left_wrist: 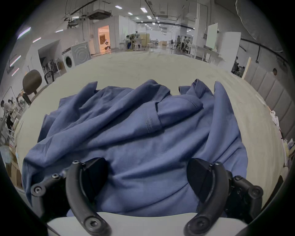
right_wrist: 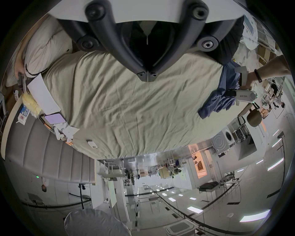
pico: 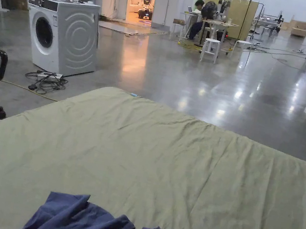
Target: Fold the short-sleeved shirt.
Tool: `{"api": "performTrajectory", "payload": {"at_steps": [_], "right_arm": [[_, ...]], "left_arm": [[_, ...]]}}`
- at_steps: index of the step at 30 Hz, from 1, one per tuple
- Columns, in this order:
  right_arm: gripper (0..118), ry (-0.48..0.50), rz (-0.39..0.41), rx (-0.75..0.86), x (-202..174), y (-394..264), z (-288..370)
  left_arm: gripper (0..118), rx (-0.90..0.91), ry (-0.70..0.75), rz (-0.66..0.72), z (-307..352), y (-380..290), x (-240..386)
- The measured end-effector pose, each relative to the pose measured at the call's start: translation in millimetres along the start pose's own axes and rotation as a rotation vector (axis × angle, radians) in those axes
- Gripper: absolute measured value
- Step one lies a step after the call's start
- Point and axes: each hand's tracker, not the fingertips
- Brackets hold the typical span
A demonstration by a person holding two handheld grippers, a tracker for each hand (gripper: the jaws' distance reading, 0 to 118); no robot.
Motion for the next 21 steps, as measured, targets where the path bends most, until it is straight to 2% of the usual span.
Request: {"api": "performTrajectory", "payload": {"at_steps": [1,3,8,10,12,14,16,21], "right_arm": [[0,0.025,-0.024,-0.014,1,-2,-3],[0,0.045,-0.069,-0.035,1,-4,-8],[0,0.051,-0.063,0.004,2,-2,4],[0,0.053,-0.063,0.027,7,-3,13],[0,0.047,-0.069,0.047,14,-4,19],[0,0.036,-0.081,0.054,21,-7,23],[0,0.03,-0.117,0.059,29,-11,26],[0,0.047,-0.204,0.077,45,-21,34]], "left_arm": [[71,0.021,0.011,0.045,4,1,-2],[5,0.052,0.02,0.107,7,7,-13],[5,-0.043,-0.064,0.335,-3,20,-39],[5,-0.027,-0.127,0.485,6,28,-53],[5,0.115,-0.32,0.748,25,31,-76],[4,0.23,-0.38,0.861,46,37,-85],[4,0.225,-0.404,0.911,61,44,-90],[4,0.357,-0.524,0.853,99,82,-74]]}}
